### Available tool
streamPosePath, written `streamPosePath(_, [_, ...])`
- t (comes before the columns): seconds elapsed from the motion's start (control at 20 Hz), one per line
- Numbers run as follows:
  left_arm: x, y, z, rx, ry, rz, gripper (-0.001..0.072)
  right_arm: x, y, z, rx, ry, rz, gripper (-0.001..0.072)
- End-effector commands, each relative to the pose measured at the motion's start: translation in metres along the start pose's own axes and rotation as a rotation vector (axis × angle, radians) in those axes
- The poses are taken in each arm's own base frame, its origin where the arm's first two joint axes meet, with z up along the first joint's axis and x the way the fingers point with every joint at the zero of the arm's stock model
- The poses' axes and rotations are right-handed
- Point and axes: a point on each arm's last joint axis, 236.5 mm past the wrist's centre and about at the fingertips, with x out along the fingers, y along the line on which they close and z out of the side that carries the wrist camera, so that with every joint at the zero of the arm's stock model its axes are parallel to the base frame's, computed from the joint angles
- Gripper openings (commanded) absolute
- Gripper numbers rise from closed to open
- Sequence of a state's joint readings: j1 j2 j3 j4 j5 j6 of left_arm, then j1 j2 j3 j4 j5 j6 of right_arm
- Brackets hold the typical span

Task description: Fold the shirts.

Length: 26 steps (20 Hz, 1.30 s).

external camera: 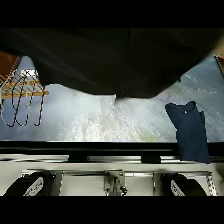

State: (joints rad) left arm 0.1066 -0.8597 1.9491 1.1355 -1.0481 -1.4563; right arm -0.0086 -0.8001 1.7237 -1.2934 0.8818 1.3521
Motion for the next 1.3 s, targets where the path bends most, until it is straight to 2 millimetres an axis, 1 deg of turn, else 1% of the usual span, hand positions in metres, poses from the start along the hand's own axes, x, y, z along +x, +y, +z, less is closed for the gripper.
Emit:
streamPosePath(0.0, [-0.1, -0.027, 0.055, 0.025, -0.189, 0.053, 0.0038, -0.097, 0.013, 0.065, -0.008, -0.201, -0.028, 0.0063])
streamPosePath(0.05, [-0.109, -0.026, 0.051, 0.032, -0.174, 0.072, 0.0038, -0.102, 0.013, 0.059, -0.008, -0.174, -0.031, 0.0062])
streamPosePath(0.1, [-0.111, -0.023, 0.042, 0.039, -0.136, 0.091, 0.0038, -0.101, 0.012, 0.049, -0.011, -0.133, -0.039, 0.0063])
streamPosePath(0.2, [-0.104, -0.01, 0.009, 0.042, 0.002, 0.136, 0.0038, -0.091, 0.005, 0.025, -0.021, -0.033, -0.06, 0.0062])
streamPosePath(0.3, [-0.089, 0.013, -0.03, 0.031, 0.147, 0.194, 0.0038, -0.068, -0.005, -0.008, -0.027, 0.104, -0.077, 0.0063])
streamPosePath(0.4, [-0.067, 0.039, -0.071, 0.016, 0.269, 0.251, 0.0039, -0.038, -0.016, -0.05, -0.026, 0.263, -0.091, 0.0063])
streamPosePath(0.45, [-0.053, 0.053, -0.097, 0.008, 0.34, 0.274, 0.0039, -0.016, -0.025, -0.077, -0.024, 0.36, -0.101, 0.0063])
streamPosePath(0.5, [-0.04, 0.067, -0.124, -0.002, 0.416, 0.296, 0.0038, 0.006, -0.031, -0.1, -0.02, 0.433, -0.104, 0.0063])
streamPosePath(0.6, [-0.008, 0.094, -0.186, 0.004, 0.583, 0.319, 0.0038, 0.056, -0.04, -0.155, 0.001, 0.575, -0.092, 0.0063])
streamPosePath(0.65, [0.01, 0.106, -0.217, -0.009, 0.652, 0.324, 0.0038, 0.079, -0.043, -0.187, 0.015, 0.651, -0.082, 0.0063])
streamPosePath(0.75, [0.048, 0.127, -0.277, -0.043, 0.761, 0.324, 0.0039, 0.127, -0.046, -0.263, 0.052, 0.804, -0.054, 0.0063])
streamPosePath(0.85, [0.089, 0.144, -0.331, -0.084, 0.83, 0.313, 0.0038, 0.171, -0.051, -0.329, 0.098, 0.875, -0.054, 0.0063])
streamPosePath(0.9, [0.111, 0.151, -0.354, -0.112, 0.842, 0.302, 0.0039, 0.194, -0.051, -0.358, 0.149, 0.88, -0.06, 0.0063])
streamPosePath(0.95, [0.133, 0.156, -0.379, -0.152, 0.846, 0.289, 0.0039, 0.212, -0.051, -0.381, 0.209, 0.874, -0.074, 0.0063])
streamPosePath(1.05, [0.17, 0.16, -0.423, -0.251, 0.835, 0.264, 0.0039, 0.242, -0.047, -0.422, 0.353, 0.856, -0.097, 0.0063])
streamPosePath(1.1, [0.184, 0.16, -0.444, -0.308, 0.833, 0.255, 0.0039, 0.25, -0.043, -0.439, 0.406, 0.858, -0.099, 0.0064])
streamPosePath(1.15, [0.193, 0.159, -0.464, -0.361, 0.843, 0.248, 0.004, 0.255, -0.039, -0.457, 0.45, 0.876, -0.096, 0.0063])
streamPosePath(1.25, [0.201, 0.151, -0.505, -0.461, 0.899, 0.23, 0.004, 0.252, -0.028, -0.497, 0.499, 0.96, -0.083, 0.0063])
